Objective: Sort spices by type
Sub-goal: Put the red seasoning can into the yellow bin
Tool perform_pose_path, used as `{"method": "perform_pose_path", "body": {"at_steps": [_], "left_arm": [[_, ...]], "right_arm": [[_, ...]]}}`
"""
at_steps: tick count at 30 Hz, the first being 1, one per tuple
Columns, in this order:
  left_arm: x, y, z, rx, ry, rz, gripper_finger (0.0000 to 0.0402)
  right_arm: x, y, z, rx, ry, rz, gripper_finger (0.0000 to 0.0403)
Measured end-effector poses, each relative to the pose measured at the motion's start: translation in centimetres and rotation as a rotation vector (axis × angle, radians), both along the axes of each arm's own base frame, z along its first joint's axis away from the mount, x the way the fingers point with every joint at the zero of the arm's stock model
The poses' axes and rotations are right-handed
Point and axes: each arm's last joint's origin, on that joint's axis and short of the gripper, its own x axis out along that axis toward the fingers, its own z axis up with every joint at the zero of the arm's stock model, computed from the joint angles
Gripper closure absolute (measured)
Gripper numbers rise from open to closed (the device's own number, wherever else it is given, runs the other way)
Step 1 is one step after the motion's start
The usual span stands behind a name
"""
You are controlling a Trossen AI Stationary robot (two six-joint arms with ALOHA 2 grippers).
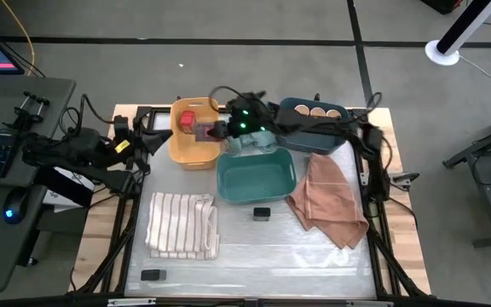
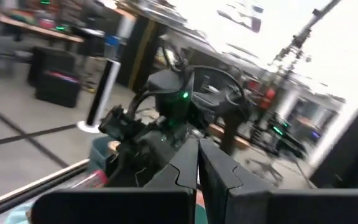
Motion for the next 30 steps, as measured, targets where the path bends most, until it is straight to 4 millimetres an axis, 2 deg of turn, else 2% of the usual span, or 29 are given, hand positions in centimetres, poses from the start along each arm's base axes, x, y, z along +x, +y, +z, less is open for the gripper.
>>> {"method": "perform_pose_path", "body": {"at_steps": [4, 7, 13, 19, 30], "left_arm": [[0.0, 0.1, 0.0, -0.025, -0.006, 0.050, 0.0402], [0.0, 0.1, 0.0, -0.025, -0.006, 0.053, 0.0402], [0.0, 0.1, -0.1, -0.045, -0.011, 0.022, 0.0401], [0.0, 0.0, -0.1, -0.042, -0.009, -0.007, 0.0402], [0.1, -0.1, -0.2, -0.038, 0.001, -0.031, 0.0402]], "right_arm": [[2.2, -1.9, -0.6, -0.023, 0.111, 0.028, 0.0193], [3.6, -2.4, -1.2, -0.023, 0.166, 0.037, 0.0193], [5.8, -3.2, -4.1, 0.010, 0.266, -0.025, 0.0182], [5.7, -3.6, -6.3, 0.070, 0.310, -0.143, 0.0177], [5.4, -4.3, -6.4, 0.026, 0.331, -0.287, 0.0173]]}}
